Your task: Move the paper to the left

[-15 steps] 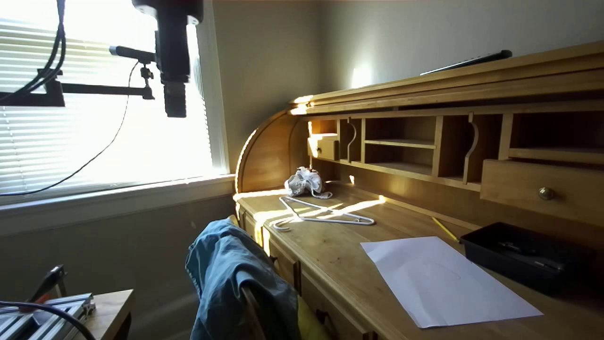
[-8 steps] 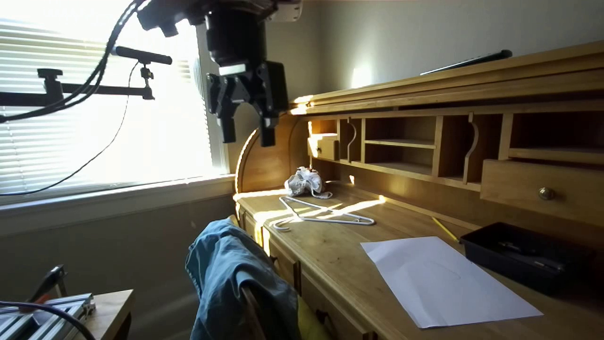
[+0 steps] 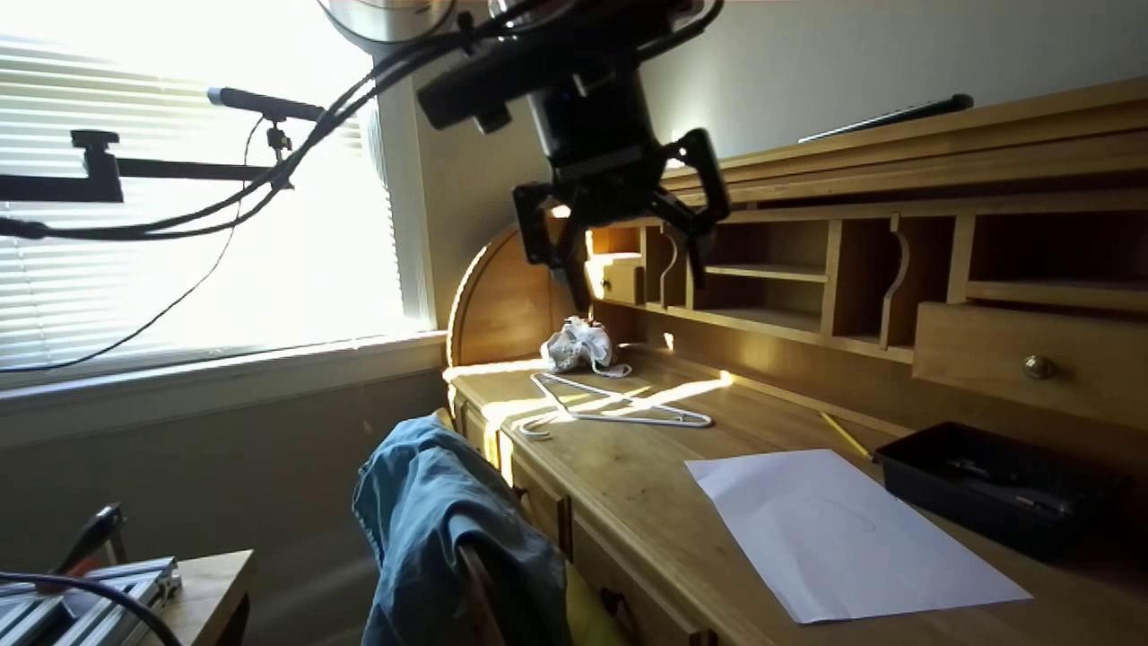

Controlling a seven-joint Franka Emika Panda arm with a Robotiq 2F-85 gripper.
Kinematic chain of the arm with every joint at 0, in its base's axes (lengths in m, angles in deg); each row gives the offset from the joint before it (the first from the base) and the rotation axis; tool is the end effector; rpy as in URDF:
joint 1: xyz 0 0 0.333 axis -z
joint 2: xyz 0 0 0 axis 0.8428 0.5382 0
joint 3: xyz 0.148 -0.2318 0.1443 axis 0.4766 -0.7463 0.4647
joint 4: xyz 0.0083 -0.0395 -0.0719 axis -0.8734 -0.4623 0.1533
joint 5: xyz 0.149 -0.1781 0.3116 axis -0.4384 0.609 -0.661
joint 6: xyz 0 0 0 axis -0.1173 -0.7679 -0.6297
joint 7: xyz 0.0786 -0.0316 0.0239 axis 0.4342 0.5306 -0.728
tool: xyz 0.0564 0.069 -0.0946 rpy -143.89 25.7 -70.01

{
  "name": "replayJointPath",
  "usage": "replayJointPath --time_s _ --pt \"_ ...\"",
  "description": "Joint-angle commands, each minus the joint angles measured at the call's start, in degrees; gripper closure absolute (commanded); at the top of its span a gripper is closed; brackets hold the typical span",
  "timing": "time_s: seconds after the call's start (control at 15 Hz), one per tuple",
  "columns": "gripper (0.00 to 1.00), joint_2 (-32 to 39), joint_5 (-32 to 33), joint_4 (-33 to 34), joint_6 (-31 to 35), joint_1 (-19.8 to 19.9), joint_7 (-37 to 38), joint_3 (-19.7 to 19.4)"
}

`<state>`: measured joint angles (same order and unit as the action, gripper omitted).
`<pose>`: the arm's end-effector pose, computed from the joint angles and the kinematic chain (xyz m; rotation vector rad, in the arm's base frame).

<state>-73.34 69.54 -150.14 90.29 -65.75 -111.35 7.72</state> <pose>0.4992 0.0527 0.4042 2.6580 1.3940 0.4225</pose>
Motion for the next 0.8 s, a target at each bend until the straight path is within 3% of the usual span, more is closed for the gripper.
replayJointPath --time_s 0.0,0.4,0.53,0.73 --pt "0.0 1.0 -0.4 0.1 1.3 1.1 -0.9 0.3" --pt "0.0 0.8 -0.3 0.1 0.9 1.0 -0.4 1.2" --pt "0.0 1.9 1.1 -1.1 6.1 1.8 0.8 1.1" --pt "0.0 7.2 -3.3 -0.5 13.9 1.0 -3.7 0.0"
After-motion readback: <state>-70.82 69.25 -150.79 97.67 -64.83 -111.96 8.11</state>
